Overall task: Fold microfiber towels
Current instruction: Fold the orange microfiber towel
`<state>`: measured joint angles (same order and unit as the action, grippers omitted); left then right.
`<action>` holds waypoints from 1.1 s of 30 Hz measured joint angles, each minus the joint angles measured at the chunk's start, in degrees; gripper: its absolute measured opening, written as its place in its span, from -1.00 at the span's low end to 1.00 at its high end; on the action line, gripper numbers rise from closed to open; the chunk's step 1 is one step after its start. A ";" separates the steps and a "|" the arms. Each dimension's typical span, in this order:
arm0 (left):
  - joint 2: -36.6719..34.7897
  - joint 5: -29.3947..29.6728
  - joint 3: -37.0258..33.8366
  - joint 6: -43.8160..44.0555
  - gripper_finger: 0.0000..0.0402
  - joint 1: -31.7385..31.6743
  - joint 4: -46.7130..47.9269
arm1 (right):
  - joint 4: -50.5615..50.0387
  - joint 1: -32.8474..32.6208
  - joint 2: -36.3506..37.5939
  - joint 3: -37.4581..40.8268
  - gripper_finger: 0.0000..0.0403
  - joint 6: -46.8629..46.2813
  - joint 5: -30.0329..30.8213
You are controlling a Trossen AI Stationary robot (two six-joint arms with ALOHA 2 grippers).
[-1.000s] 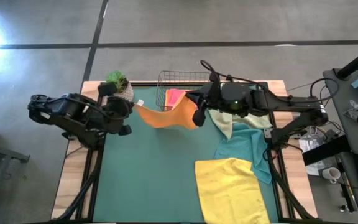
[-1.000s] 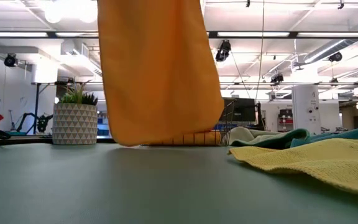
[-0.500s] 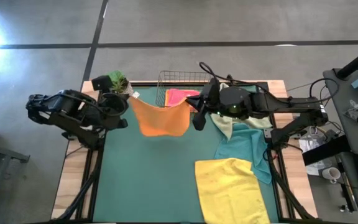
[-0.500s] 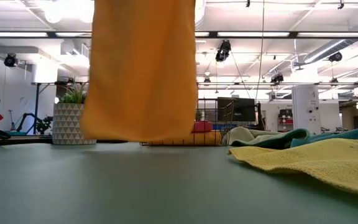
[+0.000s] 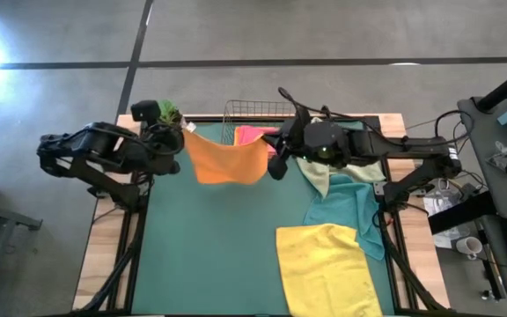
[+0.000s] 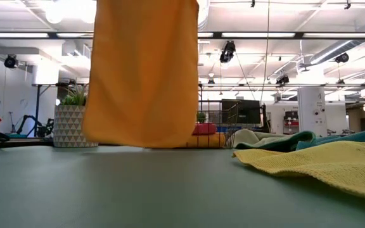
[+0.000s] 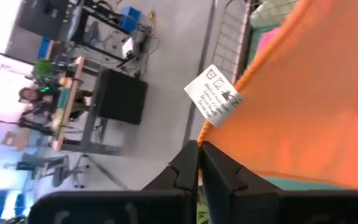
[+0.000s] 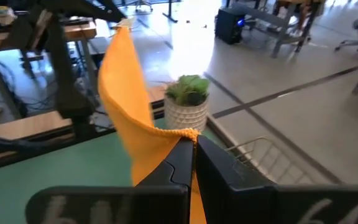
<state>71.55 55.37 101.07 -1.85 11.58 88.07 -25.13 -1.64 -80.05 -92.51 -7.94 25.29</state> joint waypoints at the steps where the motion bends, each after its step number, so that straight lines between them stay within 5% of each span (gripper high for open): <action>1: -0.16 -1.25 -0.06 0.51 -1.00 0.14 0.01 | -0.27 -0.54 -0.02 0.00 -0.96 -0.70 -0.15; 11: -0.37 -23.76 -1.97 12.89 -1.00 4.34 2.01 | -4.76 -8.46 -1.28 0.00 -0.96 -15.42 -4.03; 33: 3.16 -40.24 -13.68 38.99 -1.00 24.82 1.69 | -8.85 -20.07 -15.11 0.15 -0.96 -31.98 -14.83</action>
<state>74.70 15.13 87.39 37.14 36.40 89.76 -33.98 -21.71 -95.16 -92.36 -39.91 10.46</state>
